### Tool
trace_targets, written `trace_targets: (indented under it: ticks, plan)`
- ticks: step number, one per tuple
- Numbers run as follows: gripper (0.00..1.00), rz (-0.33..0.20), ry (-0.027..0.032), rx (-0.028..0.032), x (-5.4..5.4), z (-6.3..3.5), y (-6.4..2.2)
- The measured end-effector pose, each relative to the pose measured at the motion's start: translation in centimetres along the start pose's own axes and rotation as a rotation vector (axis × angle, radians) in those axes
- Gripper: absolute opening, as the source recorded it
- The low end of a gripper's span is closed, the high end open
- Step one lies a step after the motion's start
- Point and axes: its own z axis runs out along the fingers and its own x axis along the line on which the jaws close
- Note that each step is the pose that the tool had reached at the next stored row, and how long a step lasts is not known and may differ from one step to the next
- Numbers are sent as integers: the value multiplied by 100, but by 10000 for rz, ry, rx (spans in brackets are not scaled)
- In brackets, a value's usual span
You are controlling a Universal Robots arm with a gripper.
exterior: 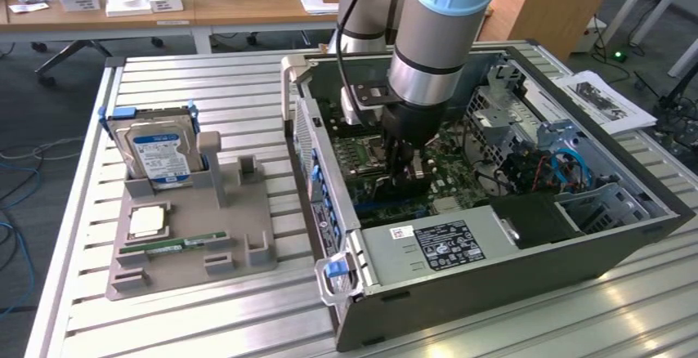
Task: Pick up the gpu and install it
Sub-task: 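Insert the gpu into the slot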
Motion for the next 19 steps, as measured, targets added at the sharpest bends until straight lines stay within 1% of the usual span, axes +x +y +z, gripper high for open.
trace_targets:
  ticks: [15, 19]
  plan:
    - [27, 0, -2, 8, 2, 26, 15]
    - [27, -2, -3, 23, 3, 26, 30]
